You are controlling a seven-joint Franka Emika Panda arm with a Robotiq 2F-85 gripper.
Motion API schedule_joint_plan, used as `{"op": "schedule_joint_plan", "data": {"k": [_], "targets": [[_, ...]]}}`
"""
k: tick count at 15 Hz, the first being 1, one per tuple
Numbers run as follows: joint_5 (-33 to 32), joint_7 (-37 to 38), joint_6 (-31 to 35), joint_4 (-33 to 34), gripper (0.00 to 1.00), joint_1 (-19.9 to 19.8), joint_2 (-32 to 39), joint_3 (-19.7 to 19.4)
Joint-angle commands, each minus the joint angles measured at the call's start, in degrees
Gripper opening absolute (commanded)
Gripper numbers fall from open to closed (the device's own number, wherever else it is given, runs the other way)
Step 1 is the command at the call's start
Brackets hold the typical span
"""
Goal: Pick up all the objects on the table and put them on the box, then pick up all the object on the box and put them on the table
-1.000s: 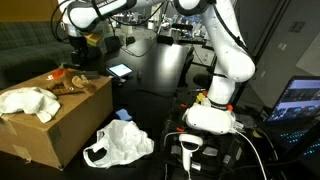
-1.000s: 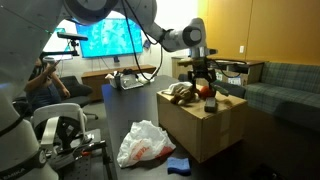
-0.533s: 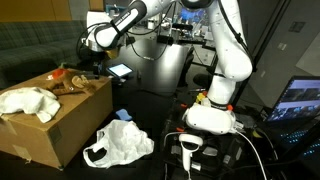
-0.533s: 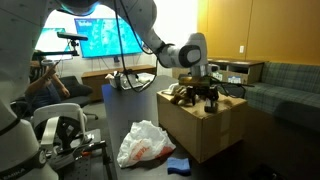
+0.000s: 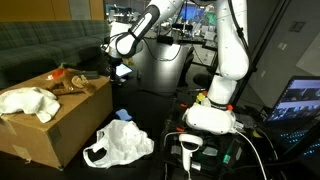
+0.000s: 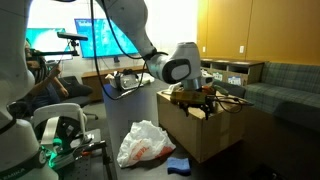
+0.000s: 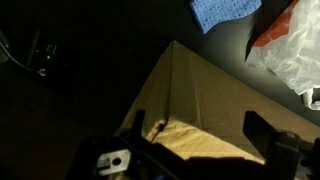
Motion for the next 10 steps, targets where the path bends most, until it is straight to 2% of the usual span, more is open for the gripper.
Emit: {"op": "schedule_joint_plan", "data": {"k": [1,5,10], "targets": [[5.70,-5.23,4.46,-4.96,1.00,-3.85,-4.18,4.28],[12.56,-9.17,4.90,-4.01,1.00,-6.35,-4.21,8.24],[16.16,-10.24,2.94,-0.54,1.00,-5.67,-2.75,8.74]]}}
